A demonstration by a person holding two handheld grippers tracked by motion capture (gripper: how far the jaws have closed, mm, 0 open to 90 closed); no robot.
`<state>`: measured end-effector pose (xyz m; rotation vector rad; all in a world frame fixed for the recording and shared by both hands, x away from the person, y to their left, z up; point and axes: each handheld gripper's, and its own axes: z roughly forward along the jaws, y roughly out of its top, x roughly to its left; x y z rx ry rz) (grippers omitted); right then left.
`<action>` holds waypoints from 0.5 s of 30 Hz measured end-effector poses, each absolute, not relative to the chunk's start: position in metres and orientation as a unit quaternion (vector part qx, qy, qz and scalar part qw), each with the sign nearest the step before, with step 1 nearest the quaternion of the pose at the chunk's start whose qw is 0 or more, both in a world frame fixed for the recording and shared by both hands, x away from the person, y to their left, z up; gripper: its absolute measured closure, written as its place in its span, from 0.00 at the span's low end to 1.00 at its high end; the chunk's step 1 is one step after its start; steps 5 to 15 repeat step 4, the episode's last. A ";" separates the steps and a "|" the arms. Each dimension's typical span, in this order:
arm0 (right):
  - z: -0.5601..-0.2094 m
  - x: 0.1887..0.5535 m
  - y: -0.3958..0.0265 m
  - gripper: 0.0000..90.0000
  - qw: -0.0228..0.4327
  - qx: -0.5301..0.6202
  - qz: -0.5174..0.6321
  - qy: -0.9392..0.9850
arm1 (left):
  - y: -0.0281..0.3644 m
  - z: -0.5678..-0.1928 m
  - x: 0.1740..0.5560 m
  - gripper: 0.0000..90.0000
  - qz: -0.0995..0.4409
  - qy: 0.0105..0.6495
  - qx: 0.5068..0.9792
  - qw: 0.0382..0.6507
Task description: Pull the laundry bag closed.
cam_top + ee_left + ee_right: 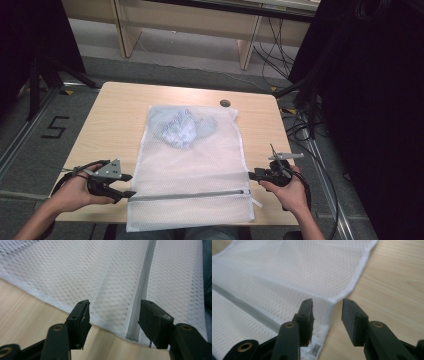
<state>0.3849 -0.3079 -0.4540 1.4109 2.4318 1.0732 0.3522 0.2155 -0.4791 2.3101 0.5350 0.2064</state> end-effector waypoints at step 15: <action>-0.457 0.386 -0.311 0.67 0.060 0.483 0.345 0.802 | 0.207 -0.481 0.353 0.39 0.093 0.210 0.899 0.373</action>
